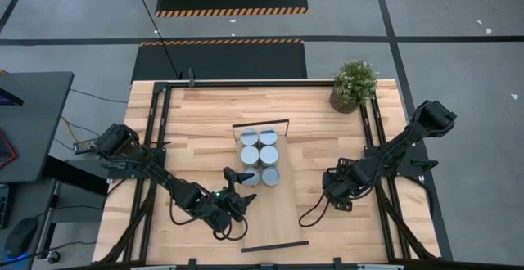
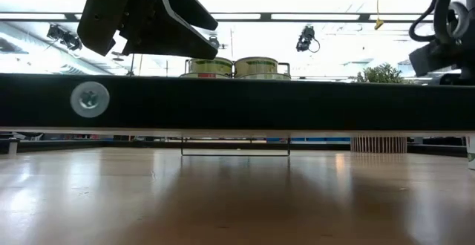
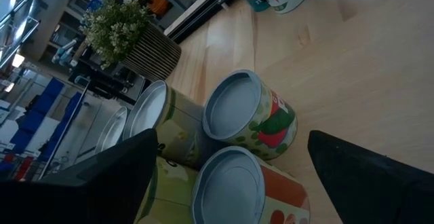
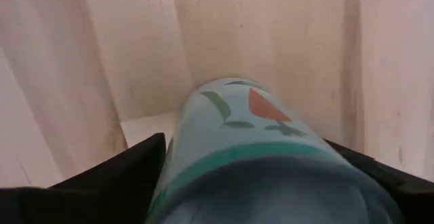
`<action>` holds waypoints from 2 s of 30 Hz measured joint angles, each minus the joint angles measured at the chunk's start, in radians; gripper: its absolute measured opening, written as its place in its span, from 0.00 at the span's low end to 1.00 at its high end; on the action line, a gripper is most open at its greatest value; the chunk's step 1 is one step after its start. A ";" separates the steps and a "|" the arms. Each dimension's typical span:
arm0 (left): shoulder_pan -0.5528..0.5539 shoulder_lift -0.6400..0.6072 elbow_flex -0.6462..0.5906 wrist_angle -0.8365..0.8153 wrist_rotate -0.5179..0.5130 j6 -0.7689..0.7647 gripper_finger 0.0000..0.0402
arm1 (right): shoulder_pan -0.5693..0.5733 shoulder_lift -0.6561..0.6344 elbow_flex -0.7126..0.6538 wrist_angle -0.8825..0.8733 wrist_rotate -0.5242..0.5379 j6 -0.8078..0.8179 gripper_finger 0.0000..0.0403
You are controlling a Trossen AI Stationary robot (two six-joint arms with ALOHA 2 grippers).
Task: Pick and place cans onto a shelf
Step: Put the large canned mixed vegetable on the shelf
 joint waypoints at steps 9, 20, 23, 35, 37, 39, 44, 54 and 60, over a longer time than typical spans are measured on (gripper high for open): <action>-0.015 -0.001 0.000 -0.001 0.000 -0.066 0.96 | -0.014 0.012 0.026 -0.001 -0.037 0.009 0.70; -0.025 -0.155 0.001 -0.211 0.172 -0.380 0.96 | -0.063 0.147 0.435 -0.139 0.100 -0.154 0.72; -0.036 -0.206 0.001 -0.300 0.171 -0.515 0.96 | -0.111 0.220 0.545 -0.169 0.082 -0.199 0.72; -0.128 -0.239 0.001 -0.529 0.232 -0.988 0.96 | -0.180 0.546 0.962 -0.277 -0.005 -0.312 0.72; -0.137 -0.239 0.001 -0.528 0.229 -1.010 0.96 | -0.184 0.593 1.012 -0.309 -0.011 -0.312 0.72; -0.146 -0.239 0.001 -0.529 0.229 -1.019 0.96 | -0.188 0.635 1.052 -0.322 -0.007 -0.312 0.72; -0.149 -0.239 0.001 -0.527 0.233 -1.018 0.96 | -0.187 0.695 1.091 -0.347 -0.007 -0.317 0.77; -0.149 -0.239 0.001 -0.530 0.232 -1.014 0.96 | -0.176 0.633 1.092 -0.341 0.059 -0.289 0.89; -0.149 -0.239 0.001 -0.531 0.232 -1.014 0.96 | -0.134 0.552 1.092 -0.379 0.155 -0.276 0.89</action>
